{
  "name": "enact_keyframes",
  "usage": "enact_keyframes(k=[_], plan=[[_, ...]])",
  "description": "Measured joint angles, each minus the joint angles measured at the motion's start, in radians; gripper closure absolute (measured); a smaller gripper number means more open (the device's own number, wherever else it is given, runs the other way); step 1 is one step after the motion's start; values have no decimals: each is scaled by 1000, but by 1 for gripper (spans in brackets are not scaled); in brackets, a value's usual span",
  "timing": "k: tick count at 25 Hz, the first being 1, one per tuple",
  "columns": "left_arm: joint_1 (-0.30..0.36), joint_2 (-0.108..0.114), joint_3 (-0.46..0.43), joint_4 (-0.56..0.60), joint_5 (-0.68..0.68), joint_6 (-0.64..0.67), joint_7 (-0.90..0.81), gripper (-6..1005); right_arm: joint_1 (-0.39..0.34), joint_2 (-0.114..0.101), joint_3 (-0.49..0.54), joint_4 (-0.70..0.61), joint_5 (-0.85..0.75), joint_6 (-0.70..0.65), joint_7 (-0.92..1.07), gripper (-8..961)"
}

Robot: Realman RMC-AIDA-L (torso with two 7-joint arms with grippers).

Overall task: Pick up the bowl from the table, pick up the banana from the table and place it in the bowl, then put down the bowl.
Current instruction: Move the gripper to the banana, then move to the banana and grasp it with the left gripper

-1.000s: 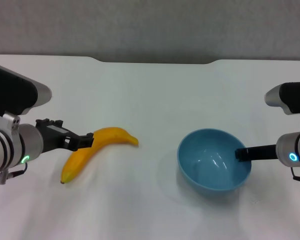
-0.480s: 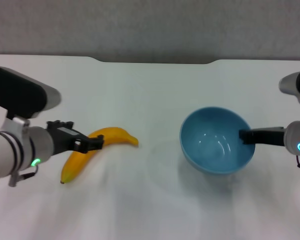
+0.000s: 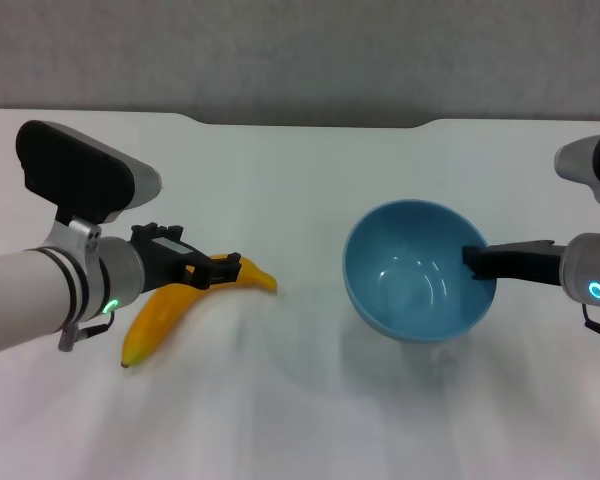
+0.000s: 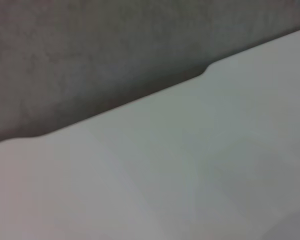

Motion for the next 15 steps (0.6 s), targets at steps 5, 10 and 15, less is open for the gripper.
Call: enact_keyframes(k=[5, 10, 15], plan=[[-15, -3, 19, 78, -8, 114, 29, 92, -29, 0, -9, 27, 19, -15, -24, 926], [-14, -3, 35, 153, -22, 200, 37, 93, -54, 0, -18, 59, 22, -29, -27, 926], [-32, -2, 39, 222, -60, 205, 43, 93, -60, 0, -18, 63, 23, -34, -35, 926]])
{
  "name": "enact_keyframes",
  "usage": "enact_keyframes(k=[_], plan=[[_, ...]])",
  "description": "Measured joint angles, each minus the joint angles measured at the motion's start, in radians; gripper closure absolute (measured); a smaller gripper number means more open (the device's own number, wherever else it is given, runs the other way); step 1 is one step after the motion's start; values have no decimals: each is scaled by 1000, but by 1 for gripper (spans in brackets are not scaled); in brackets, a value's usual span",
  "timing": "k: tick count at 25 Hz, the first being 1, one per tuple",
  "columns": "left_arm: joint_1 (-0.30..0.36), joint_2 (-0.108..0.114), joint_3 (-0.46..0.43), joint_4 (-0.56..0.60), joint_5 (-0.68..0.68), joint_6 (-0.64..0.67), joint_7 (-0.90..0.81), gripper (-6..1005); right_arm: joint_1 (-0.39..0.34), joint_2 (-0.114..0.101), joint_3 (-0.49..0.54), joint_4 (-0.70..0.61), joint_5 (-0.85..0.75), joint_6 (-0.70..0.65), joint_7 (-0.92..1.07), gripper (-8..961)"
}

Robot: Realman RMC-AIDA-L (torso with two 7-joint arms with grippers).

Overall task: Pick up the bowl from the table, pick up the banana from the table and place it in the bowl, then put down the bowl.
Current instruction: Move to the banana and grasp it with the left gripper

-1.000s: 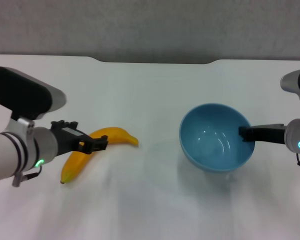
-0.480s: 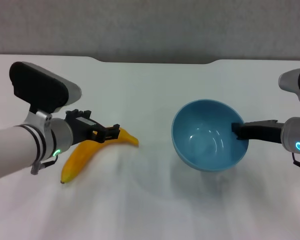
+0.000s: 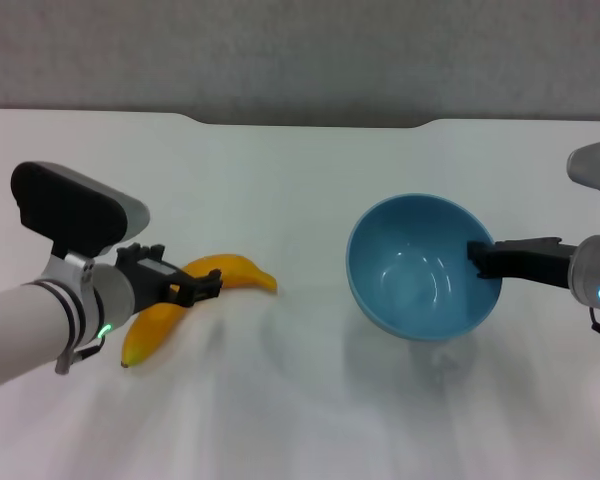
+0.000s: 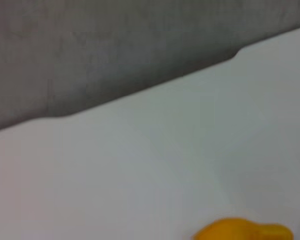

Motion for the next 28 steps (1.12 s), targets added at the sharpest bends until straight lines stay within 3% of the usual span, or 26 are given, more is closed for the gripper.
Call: enact_keyframes(k=[9, 28], plan=[[-19, 1, 1, 73, -82, 4, 50, 92, 0, 0, -7, 3, 1, -2, -1, 926], [-69, 0, -10, 210, -93, 19, 49, 93, -6, 0, -34, 29, -8, -5, -5, 926]])
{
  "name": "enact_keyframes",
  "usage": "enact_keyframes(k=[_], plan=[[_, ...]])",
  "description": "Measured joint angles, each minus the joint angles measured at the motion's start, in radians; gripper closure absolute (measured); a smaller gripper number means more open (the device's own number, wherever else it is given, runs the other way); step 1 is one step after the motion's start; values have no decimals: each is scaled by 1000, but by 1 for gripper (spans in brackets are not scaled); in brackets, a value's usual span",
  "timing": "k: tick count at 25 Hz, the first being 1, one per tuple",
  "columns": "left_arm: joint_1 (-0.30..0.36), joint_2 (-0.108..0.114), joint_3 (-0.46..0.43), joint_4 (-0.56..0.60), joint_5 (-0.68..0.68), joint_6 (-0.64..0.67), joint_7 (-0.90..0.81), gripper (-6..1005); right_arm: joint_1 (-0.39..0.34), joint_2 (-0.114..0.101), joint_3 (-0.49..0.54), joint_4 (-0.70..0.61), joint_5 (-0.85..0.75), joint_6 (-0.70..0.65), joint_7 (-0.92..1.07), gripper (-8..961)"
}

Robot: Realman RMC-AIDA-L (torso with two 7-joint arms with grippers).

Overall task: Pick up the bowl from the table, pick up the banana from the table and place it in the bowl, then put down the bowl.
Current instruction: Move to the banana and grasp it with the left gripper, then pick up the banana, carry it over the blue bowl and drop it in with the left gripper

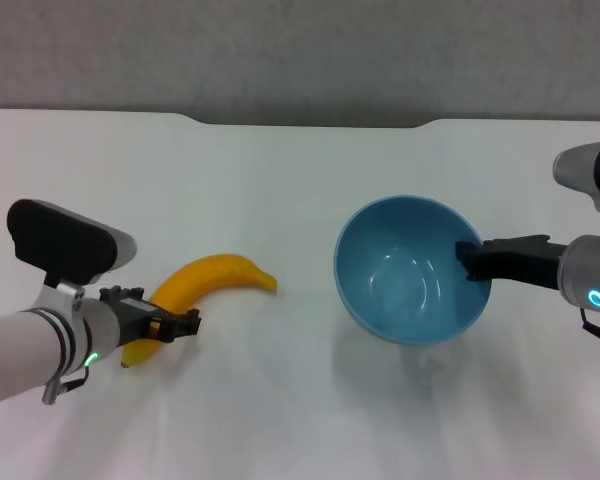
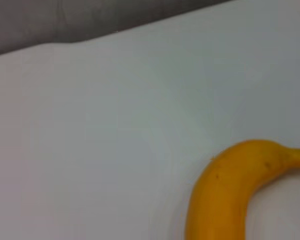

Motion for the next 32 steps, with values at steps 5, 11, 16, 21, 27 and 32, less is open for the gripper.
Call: enact_keyframes(k=[5, 11, 16, 21, 27, 32], plan=[[-8, -2, -1, 20, -1, 0, -4, 93, -1, 0, 0, 3, 4, -1, -7, 925], [-10, -2, -9, 32, -3, 8, -6, 92, -1, 0, 0, 6, 0, -2, -7, 925], [-9, -1, -14, 34, -4, 7, -7, 133, -1, 0, -2, 7, 0, -2, -9, 925], [-8, 0, -14, 35, -4, 0, -5, 175, -2, 0, -2, 10, 0, -2, -9, 925], [-9, 0, -15, 44, -4, -3, -7, 287, -4, 0, -3, 13, 0, -1, -9, 925], [-9, 0, -16, 45, -4, -6, -8, 443, -6, 0, -6, 14, 0, -7, -9, 925]])
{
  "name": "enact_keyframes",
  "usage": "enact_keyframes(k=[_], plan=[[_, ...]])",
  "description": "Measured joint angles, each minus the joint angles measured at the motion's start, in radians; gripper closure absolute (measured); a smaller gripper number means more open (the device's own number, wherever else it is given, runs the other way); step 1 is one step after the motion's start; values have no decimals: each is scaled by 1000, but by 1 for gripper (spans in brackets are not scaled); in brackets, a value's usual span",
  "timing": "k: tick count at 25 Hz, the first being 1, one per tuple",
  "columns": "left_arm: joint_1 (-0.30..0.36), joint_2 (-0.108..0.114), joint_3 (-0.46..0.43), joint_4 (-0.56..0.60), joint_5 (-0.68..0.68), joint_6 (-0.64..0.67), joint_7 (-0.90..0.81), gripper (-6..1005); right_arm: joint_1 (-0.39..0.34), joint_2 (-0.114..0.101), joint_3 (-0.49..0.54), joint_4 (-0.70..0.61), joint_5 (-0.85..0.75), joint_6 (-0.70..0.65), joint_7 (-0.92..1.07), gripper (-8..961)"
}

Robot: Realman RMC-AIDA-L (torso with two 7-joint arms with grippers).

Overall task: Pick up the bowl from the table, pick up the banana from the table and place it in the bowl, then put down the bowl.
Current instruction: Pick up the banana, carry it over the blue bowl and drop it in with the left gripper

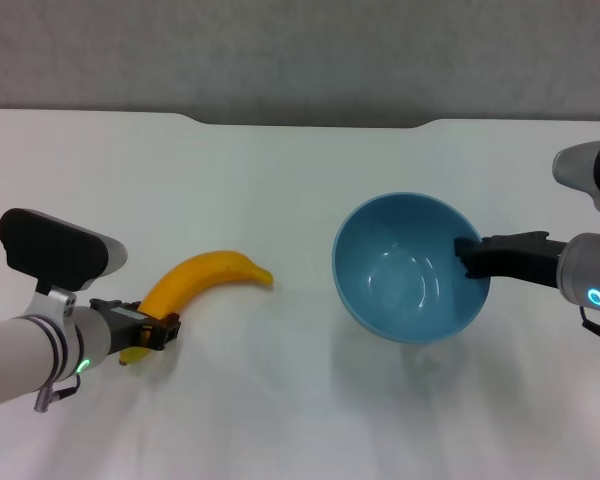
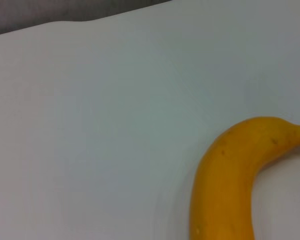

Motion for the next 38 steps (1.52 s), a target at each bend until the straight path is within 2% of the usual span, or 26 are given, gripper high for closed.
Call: enact_keyframes(k=[3, 10, 13, 18, 23, 26, 31, 37, 38], plan=[[0, 0, -9, 0, 0, 1, -1, 500, -3, 0, -6, 6, 0, -5, 0, 925], [24, 1, -28, -59, 0, -18, -8, 490, -5, 0, -6, -5, 5, -6, 0, 925], [73, 5, -51, -170, 0, -63, -10, 486, -5, 0, -1, -19, 7, -7, 0, 925], [187, 6, -78, -440, 0, -160, -5, 479, 7, 0, 2, -59, 15, -7, 7, 925], [248, 3, -67, -643, -37, -270, -8, 472, 40, -1, 2, -123, 49, -11, 0, 925], [252, 5, -64, -709, -124, -348, 9, 468, 53, -1, 1, -144, 50, -19, 0, 925], [228, 5, -69, -724, -238, -456, 90, 461, 76, 0, 2, -156, 52, -31, 1, 925], [203, 4, -55, -711, -223, -480, 99, 452, 106, 0, 2, -157, 52, -32, 6, 925], [177, 3, -53, -695, -212, -509, 99, 451, 111, 0, 2, -158, 52, -33, 6, 925]])
